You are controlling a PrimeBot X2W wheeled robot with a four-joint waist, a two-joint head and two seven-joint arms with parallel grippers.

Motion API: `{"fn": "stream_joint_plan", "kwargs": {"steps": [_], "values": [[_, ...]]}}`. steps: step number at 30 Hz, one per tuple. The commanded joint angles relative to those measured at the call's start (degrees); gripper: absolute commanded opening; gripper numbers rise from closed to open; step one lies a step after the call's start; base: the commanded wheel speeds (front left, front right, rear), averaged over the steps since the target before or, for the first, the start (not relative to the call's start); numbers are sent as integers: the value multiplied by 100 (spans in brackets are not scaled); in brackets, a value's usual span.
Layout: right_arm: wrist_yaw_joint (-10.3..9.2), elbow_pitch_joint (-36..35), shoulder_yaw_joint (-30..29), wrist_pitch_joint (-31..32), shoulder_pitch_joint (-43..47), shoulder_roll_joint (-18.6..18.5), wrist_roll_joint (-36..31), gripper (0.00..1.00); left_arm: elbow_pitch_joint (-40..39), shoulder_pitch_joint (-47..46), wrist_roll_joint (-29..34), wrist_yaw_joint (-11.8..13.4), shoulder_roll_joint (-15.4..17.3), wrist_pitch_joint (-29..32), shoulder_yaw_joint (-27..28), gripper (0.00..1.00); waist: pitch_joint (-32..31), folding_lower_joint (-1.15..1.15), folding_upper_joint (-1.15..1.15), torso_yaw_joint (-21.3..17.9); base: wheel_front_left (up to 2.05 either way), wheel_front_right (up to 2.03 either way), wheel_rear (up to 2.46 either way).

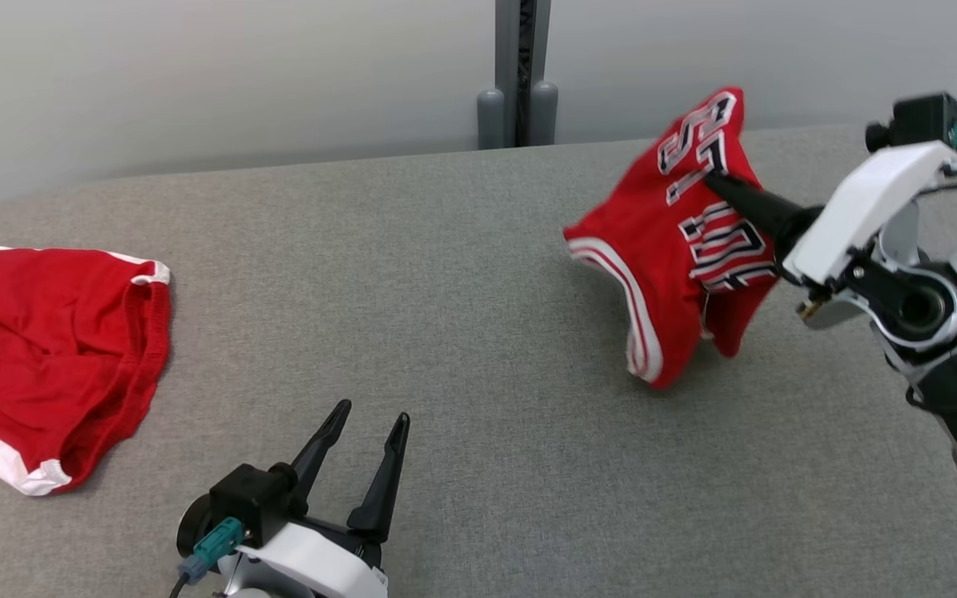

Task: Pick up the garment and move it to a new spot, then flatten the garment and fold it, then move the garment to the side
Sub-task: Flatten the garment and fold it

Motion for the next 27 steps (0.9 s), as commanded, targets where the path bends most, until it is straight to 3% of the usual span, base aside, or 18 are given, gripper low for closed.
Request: {"fn": "stream_joint_plan", "kwargs": {"steps": [1, 7, 11, 17, 27], "values": [[3, 23, -47, 71, -149, 19, 24, 0, -3, -142, -5, 0, 46, -13, 5, 100, 59, 0, 0, -46, 0, 0, 0], [3, 520, -153, 370, -594, 188, 42, 0, -18, -228, -16, -15, 75, -14, 9, 100, 253, 0, 0, -100, 0, 0, 0], [2, 1013, -189, 399, -711, -88, -222, 0, -49, -258, -18, -13, 113, -14, 35, 100, 419, 0, 0, -149, 0, 0, 0], [3, 1891, -4, -3, -696, -474, -1004, 0, -85, -388, -23, -20, 194, -15, 52, 100, 669, 0, 0, -271, 0, 0, 0], [2, 2636, 444, -1026, -849, -574, -2047, 0, -215, -637, 24, -44, 288, -15, 2, 100, 1110, 0, 0, -509, 0, 0, 0]]}}
